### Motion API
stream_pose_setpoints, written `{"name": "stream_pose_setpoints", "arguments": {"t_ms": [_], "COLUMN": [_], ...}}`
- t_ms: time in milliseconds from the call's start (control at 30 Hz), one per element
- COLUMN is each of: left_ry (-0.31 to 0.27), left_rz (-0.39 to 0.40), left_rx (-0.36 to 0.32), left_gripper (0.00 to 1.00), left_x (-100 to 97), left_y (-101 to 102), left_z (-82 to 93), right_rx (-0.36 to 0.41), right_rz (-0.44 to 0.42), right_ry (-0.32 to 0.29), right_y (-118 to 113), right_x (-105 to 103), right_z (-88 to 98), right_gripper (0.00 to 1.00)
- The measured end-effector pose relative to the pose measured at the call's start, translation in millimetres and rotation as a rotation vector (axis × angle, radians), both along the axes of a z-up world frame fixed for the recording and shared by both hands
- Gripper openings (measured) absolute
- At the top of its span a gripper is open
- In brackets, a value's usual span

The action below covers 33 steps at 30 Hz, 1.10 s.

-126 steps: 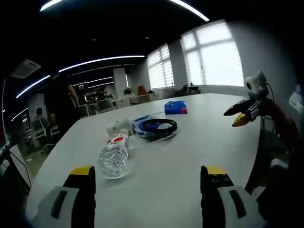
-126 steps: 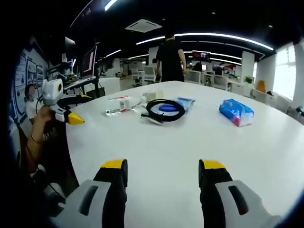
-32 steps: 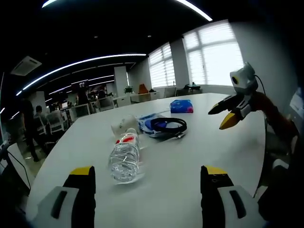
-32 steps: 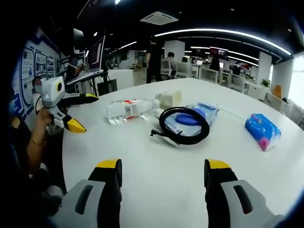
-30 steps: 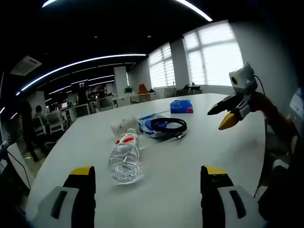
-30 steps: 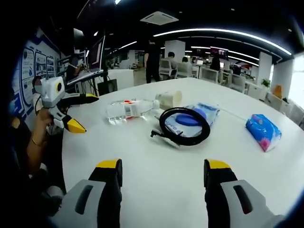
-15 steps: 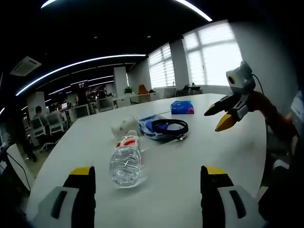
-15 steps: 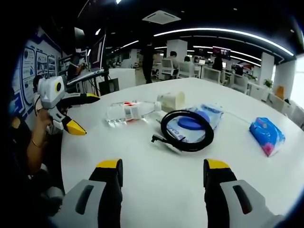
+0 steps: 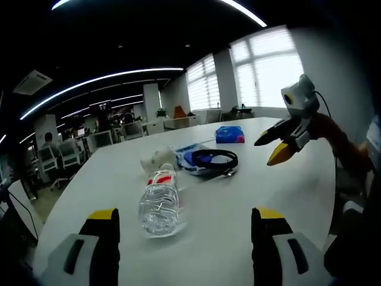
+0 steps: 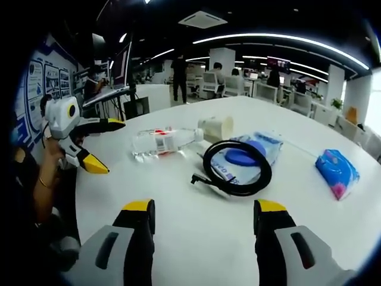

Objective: Arrange the tabletop items into an orderly group along one side of the table until the central work area is clear of visible clutter.

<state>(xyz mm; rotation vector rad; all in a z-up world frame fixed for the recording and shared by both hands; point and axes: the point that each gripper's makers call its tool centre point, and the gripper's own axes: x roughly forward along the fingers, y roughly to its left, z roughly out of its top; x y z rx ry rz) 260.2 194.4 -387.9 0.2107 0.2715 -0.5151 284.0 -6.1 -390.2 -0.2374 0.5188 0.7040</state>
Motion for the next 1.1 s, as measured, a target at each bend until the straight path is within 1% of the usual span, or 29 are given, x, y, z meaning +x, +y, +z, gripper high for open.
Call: {"name": "stream_pose_setpoints", "arguments": {"t_ms": [367, 533, 767, 1100], "left_ry": [-0.001, 0.007, 0.009, 0.014], "left_rz": [-0.003, -0.005, -0.017, -0.02], "left_rx": [-0.008, -0.004, -0.018, -0.009], "left_gripper": [0.91, 0.91, 0.91, 0.91], "left_x": [2.4, 4.6, 7.3, 11.8], "left_y": [2, 2, 1, 0], "left_z": [1.3, -0.9, 0.9, -0.2], "right_rx": [-0.004, 0.03, 0.025, 0.032], "right_rz": [0.018, 0.02, 0.023, 0.031], "right_ry": [0.013, 0.019, 0.027, 0.041], "right_y": [10, 16, 23, 34], "right_x": [3, 10, 17, 24], "right_z": [-2.2, -0.3, -0.9, -1.1], "right_gripper": [0.65, 0.65, 0.67, 0.66]}}
